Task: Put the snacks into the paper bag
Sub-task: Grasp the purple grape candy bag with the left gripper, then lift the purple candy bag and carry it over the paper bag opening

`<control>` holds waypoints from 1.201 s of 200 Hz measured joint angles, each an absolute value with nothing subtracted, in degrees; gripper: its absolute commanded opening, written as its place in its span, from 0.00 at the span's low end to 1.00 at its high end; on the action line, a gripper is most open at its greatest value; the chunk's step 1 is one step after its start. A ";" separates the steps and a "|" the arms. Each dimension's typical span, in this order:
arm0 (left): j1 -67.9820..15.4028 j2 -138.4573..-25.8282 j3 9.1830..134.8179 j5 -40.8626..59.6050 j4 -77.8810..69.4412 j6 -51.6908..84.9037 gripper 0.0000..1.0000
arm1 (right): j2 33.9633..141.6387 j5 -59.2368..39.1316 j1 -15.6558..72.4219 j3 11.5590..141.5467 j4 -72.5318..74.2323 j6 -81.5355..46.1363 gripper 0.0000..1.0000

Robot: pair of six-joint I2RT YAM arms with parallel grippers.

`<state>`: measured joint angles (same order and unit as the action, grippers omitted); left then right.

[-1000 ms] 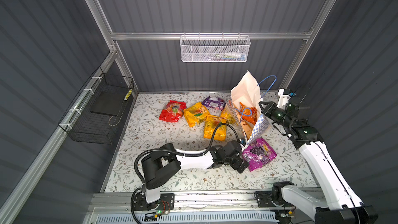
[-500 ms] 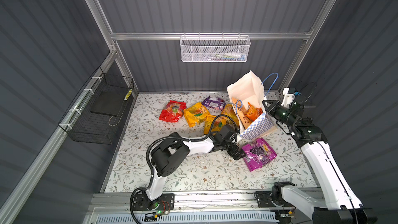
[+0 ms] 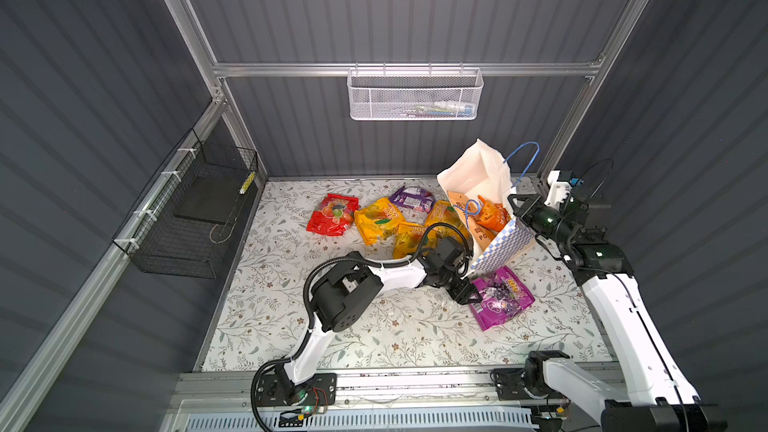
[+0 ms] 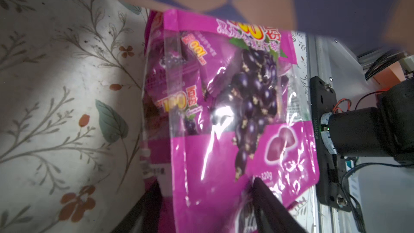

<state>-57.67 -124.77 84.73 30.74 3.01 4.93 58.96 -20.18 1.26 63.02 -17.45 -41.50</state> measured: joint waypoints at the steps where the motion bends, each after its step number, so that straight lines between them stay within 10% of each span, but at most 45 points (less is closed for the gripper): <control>1: -57.67 -124.88 84.86 30.79 3.05 4.86 0.41 | 58.94 -20.18 1.26 63.02 -17.45 -41.50 0.00; 47: -58.63 -126.04 88.33 30.52 6.48 8.51 0.00 | 57.39 -20.18 1.06 63.00 -17.52 -41.58 0.00; 240: -64.93 -91.50 61.14 18.98 12.99 26.44 0.00 | 52.84 -8.12 1.06 57.17 -20.12 -44.14 0.00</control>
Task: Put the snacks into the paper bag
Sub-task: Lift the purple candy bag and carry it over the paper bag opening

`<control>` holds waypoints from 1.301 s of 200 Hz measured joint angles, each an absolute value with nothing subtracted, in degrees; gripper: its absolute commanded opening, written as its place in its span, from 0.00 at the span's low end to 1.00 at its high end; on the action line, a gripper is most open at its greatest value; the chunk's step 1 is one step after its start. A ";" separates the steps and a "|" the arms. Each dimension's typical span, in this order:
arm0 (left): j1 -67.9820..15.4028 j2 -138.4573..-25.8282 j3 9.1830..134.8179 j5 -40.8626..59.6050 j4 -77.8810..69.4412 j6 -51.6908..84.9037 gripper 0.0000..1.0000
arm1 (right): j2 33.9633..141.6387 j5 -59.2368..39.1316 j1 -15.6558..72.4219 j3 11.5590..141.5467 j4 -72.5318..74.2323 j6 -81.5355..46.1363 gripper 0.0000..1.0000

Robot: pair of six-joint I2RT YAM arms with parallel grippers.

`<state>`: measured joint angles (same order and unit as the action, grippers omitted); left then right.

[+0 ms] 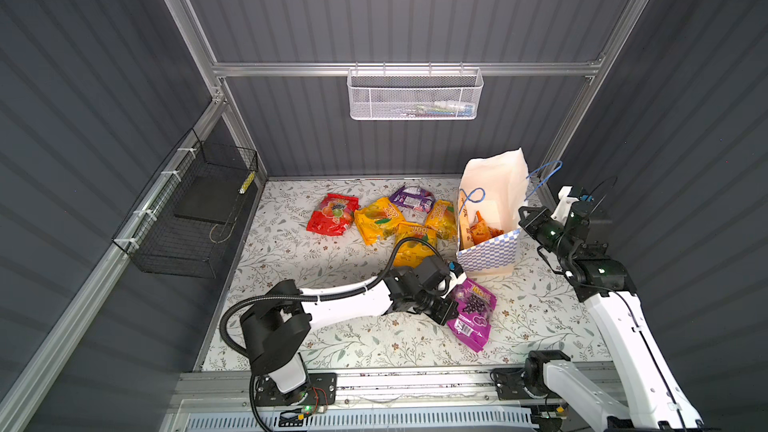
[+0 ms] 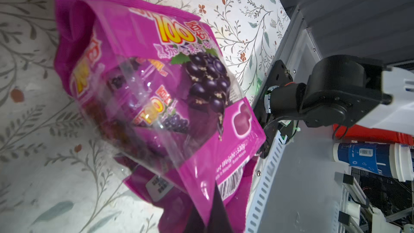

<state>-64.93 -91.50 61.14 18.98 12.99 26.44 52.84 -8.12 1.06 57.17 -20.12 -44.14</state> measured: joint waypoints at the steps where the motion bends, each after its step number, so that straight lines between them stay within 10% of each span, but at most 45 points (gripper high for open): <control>1: -64.95 -91.15 60.95 18.87 13.13 26.48 0.00 | 52.82 -7.92 1.06 57.12 -20.14 -44.16 0.00; 89: -65.32 -66.70 63.55 3.86 30.61 28.84 0.00 | 47.83 -1.96 1.17 56.25 -27.14 -49.19 0.00; 260: -67.57 -96.73 126.08 -3.14 45.28 16.01 0.00 | 35.70 -3.22 1.28 53.10 -34.00 -52.27 0.00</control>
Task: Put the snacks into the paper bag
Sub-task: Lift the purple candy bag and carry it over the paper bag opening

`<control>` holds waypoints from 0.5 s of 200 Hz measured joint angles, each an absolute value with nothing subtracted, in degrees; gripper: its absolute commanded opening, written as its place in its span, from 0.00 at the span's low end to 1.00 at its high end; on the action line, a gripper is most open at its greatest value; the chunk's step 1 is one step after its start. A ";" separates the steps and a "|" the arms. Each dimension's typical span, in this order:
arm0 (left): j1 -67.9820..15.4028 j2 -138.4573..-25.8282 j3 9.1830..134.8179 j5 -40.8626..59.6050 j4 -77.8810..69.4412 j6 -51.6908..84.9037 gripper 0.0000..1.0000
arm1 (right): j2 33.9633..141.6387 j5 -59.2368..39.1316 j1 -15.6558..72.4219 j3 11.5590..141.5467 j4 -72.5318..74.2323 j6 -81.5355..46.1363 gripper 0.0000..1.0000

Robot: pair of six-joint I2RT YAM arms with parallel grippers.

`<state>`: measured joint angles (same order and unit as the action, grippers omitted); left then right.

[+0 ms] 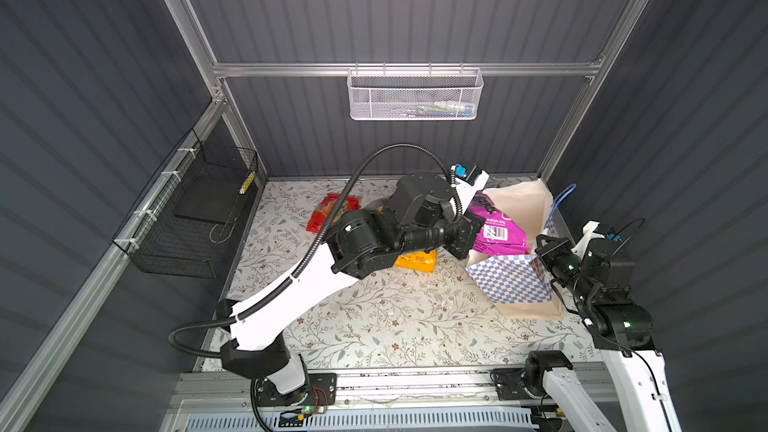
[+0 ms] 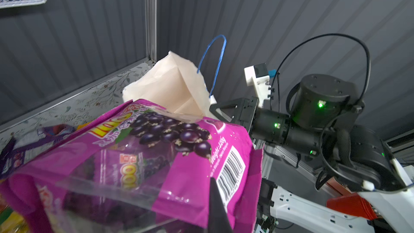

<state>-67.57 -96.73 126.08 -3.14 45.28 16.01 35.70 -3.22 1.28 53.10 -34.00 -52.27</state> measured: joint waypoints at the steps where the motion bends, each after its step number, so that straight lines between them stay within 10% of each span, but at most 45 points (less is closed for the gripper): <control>1: -67.57 -96.88 126.21 -3.11 45.25 16.01 0.00 | 35.68 -3.27 1.28 53.10 -34.00 -52.25 0.00; 100: -67.55 -117.78 143.26 -11.11 50.46 9.69 0.00 | 31.77 -6.24 1.23 51.83 -35.22 -50.26 0.00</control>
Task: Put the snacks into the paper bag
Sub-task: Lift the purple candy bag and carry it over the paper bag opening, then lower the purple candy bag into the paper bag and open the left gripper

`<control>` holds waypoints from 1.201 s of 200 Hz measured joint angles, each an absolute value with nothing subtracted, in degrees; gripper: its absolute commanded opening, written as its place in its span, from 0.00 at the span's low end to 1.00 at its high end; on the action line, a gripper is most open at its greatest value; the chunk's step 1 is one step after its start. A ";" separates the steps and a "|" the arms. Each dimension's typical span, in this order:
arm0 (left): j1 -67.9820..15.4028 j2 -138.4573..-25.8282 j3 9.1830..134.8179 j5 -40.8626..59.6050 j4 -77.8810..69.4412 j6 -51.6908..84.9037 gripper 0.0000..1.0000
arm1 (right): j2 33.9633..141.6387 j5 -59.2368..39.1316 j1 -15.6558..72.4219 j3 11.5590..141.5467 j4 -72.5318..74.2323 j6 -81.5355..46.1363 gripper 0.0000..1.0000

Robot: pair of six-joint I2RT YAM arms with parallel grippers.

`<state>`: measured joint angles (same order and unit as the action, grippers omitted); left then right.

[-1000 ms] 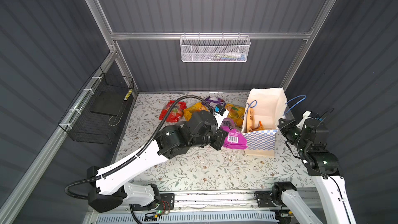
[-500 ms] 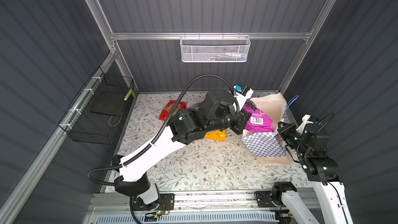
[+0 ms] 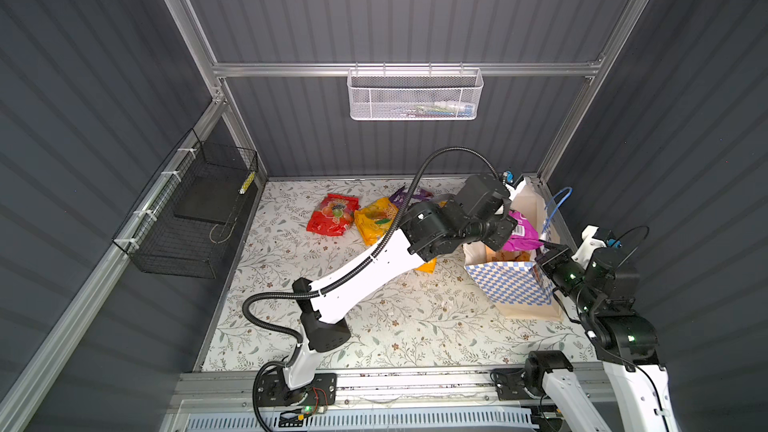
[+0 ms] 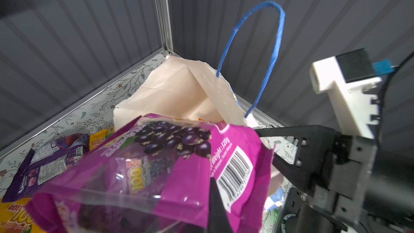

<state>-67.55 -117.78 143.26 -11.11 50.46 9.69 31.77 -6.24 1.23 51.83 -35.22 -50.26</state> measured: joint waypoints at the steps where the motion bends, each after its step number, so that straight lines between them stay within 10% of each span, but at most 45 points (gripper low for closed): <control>1: -67.55 -117.84 143.37 -11.22 50.54 9.65 0.00 | 31.75 -6.28 1.23 51.81 -35.24 -50.24 0.00; 162: -60.75 -118.98 145.23 -7.22 58.04 9.65 0.00 | 43.88 -12.47 14.28 54.39 -20.99 -54.02 0.00; 240: -61.52 -117.67 142.61 -3.38 59.44 9.63 0.00 | 38.50 -12.51 6.44 44.95 -20.78 -53.08 0.00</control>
<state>-61.52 -117.67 142.61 -3.38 59.44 9.63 38.50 -12.51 6.44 44.95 -20.78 -53.08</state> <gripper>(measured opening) 0.050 0.049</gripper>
